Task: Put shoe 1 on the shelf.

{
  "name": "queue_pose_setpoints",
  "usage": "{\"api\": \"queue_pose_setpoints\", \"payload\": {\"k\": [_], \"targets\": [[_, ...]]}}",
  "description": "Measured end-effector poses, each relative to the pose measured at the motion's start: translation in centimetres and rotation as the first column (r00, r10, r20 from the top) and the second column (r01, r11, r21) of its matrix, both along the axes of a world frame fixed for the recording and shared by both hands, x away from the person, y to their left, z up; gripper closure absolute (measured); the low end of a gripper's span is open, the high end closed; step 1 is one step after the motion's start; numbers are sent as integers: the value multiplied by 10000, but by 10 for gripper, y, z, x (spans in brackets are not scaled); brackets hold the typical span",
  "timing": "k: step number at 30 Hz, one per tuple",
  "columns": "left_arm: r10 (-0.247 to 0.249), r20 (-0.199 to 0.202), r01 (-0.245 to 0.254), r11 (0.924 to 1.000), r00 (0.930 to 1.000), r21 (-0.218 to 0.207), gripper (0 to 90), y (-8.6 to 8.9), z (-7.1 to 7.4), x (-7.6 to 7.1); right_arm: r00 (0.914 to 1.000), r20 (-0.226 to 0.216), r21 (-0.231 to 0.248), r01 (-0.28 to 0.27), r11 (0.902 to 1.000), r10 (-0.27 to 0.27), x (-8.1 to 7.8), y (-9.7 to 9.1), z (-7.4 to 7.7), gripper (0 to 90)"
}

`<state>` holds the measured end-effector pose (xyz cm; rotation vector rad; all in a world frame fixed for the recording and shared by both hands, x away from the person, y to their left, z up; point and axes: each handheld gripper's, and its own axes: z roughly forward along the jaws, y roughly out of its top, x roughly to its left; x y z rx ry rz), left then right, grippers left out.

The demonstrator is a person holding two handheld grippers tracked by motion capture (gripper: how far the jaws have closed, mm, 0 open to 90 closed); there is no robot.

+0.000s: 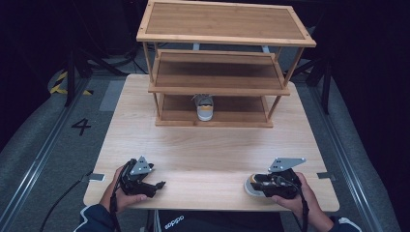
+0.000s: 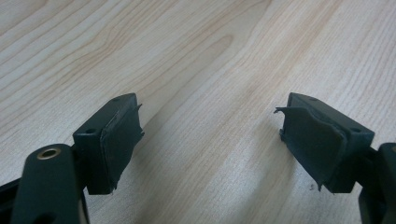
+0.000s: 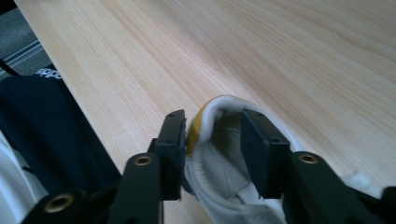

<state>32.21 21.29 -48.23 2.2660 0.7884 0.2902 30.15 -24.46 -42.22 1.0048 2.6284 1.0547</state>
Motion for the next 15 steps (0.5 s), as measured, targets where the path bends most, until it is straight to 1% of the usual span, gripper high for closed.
{"api": "queue_pose_setpoints", "payload": {"k": [1,2,3,4,5,6,9,11,13,15], "targets": [[-5,-1,5,10000,10000,2,199,0,0,0,10000,-90,47,16,10000,-16,-1,0,0,668],[-5,0,5,10000,10000,1,199,0,0,0,10000,4,-126,-65,9999,65,-3,1,0,669],[-5,0,5,10000,10000,6,199,0,0,0,9999,-82,-158,-149,9998,148,-3,3,0,691],[-5,0,5,10000,10000,6,199,0,0,0,9999,-82,-158,-149,9998,148,-3,3,0,691],[-4,0,4,10000,10000,3,199,0,0,0,9992,-235,-358,-319,9988,310,-3,7,-4,696],[-6,0,6,10000,10000,5,199,0,0,0,9992,-234,-414,-346,9985,337,-2,8,-6,702],[-53,16,53,10000,10000,24,200,0,0,0,9985,-358,-271,-420,9988,410,5,10,-11,720],[-92,32,92,10000,10000,-4,201,0,0,1,9984,-200,-338,-534,9980,528,8,11,-11,727],[-175,34,175,9998,9998,24,202,0,0,1,9973,-226,-263,-706,9972,700,14,11,-11,738],[-170,-13,170,9999,9999,-31,200,0,0,2,9959,21,-375,-906,9952,907,20,11,-11,750]]}}
